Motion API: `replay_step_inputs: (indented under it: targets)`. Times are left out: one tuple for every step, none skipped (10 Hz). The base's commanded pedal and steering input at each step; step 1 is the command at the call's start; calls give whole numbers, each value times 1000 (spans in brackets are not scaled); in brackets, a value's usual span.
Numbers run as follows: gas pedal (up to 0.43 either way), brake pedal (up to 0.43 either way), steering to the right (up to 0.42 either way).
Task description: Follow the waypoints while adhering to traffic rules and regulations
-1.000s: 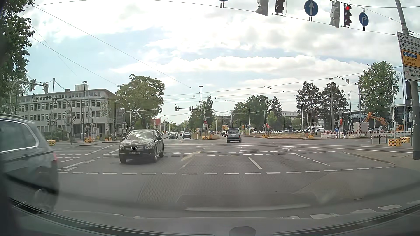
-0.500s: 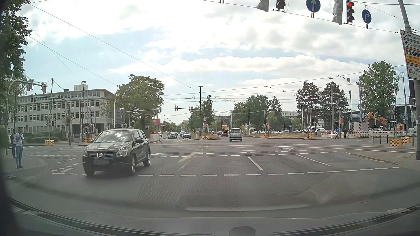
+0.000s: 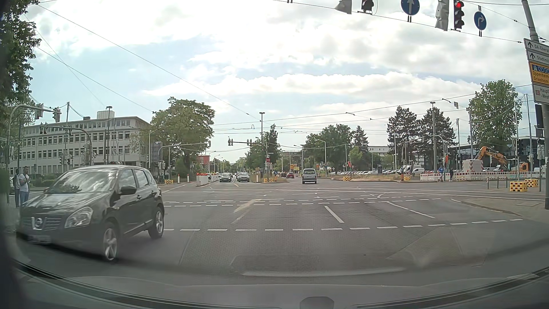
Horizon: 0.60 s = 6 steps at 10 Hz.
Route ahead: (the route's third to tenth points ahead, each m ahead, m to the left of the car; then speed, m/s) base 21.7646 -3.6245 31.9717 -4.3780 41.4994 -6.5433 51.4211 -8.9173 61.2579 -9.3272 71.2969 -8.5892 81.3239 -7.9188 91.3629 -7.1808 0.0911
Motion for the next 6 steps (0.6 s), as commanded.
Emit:
replay_step_inputs:
  targets:
    - [0, 268, 6]
    - [0, 268, 6]
    - [0, 268, 6]
    - [0, 268, 6]
    - [0, 268, 6]
    - [0, 268, 6]
